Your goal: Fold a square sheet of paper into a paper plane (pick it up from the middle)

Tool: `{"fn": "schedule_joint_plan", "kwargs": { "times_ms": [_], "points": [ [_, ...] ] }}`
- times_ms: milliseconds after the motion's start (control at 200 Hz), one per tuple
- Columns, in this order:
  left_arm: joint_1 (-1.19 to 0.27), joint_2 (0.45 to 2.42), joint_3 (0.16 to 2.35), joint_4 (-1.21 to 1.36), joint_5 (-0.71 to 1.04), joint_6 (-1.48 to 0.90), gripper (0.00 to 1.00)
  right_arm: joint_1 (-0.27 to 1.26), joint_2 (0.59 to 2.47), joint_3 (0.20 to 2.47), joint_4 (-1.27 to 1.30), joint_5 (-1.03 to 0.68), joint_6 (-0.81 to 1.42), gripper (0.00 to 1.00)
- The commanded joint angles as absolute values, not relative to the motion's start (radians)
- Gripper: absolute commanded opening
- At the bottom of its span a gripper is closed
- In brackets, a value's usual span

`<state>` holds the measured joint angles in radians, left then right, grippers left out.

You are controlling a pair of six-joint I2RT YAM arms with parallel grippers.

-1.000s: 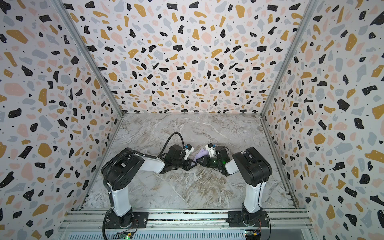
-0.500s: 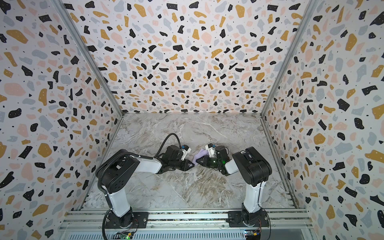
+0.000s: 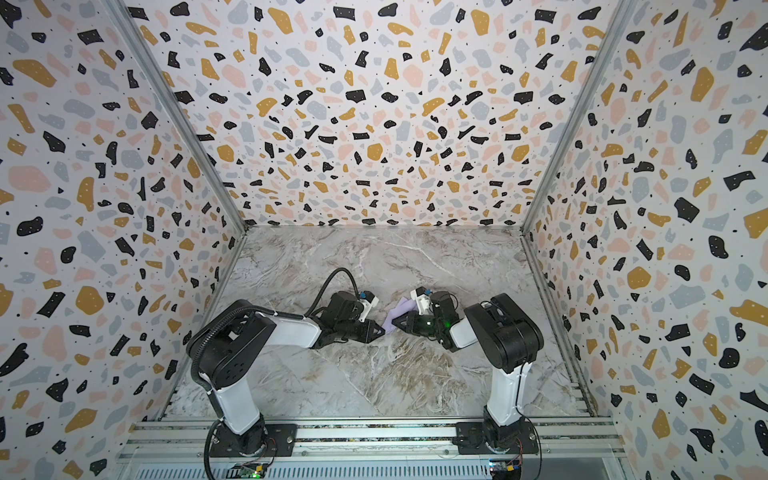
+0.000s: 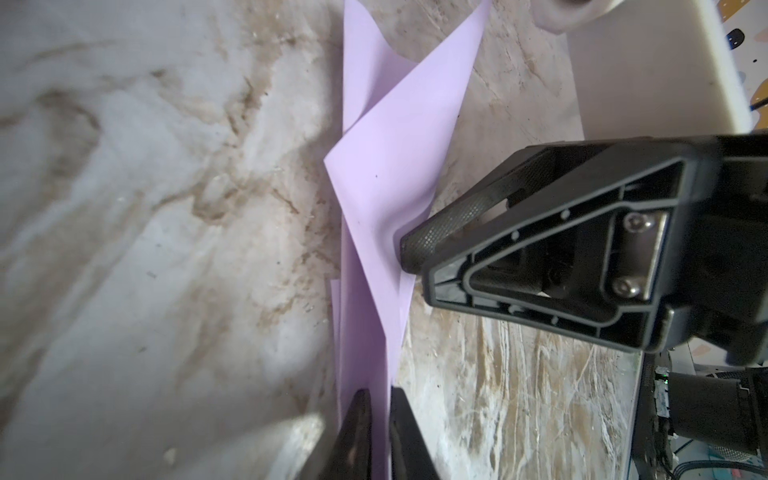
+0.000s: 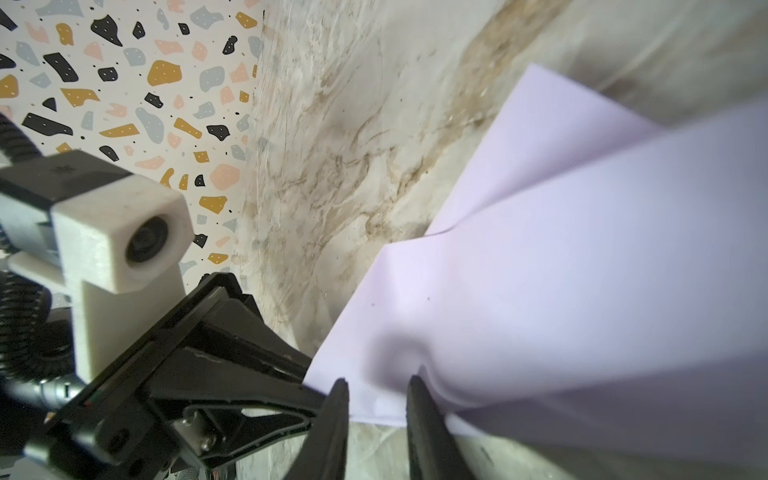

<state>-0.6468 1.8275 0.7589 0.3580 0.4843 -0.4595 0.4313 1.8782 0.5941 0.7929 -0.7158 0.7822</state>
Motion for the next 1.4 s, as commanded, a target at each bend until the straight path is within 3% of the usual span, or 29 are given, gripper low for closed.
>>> {"fn": "schedule_joint_plan", "kwargs": {
  "times_ms": [0,210,531,1222,1397],
  "points": [
    [-0.644,1.860,0.744,0.269,0.444,-0.427,0.11,0.428,1.862,0.609,0.799,-0.744,0.791,0.27],
    [-0.644,1.885,0.750,0.204,0.421,-0.377,0.10,0.448,1.850,0.614,0.867,-0.806,0.802,0.27],
    [-0.644,1.881,0.751,0.190,0.418,-0.368,0.10,0.462,1.880,0.629,0.824,-0.767,0.799,0.26],
    [-0.644,1.749,0.762,0.160,0.440,-0.389,0.25,0.459,1.915,0.607,0.742,-0.707,0.790,0.24],
    [-0.644,1.728,0.760,0.179,0.435,-0.438,0.24,0.459,1.918,0.606,0.740,-0.704,0.787,0.24]
  ]
}}
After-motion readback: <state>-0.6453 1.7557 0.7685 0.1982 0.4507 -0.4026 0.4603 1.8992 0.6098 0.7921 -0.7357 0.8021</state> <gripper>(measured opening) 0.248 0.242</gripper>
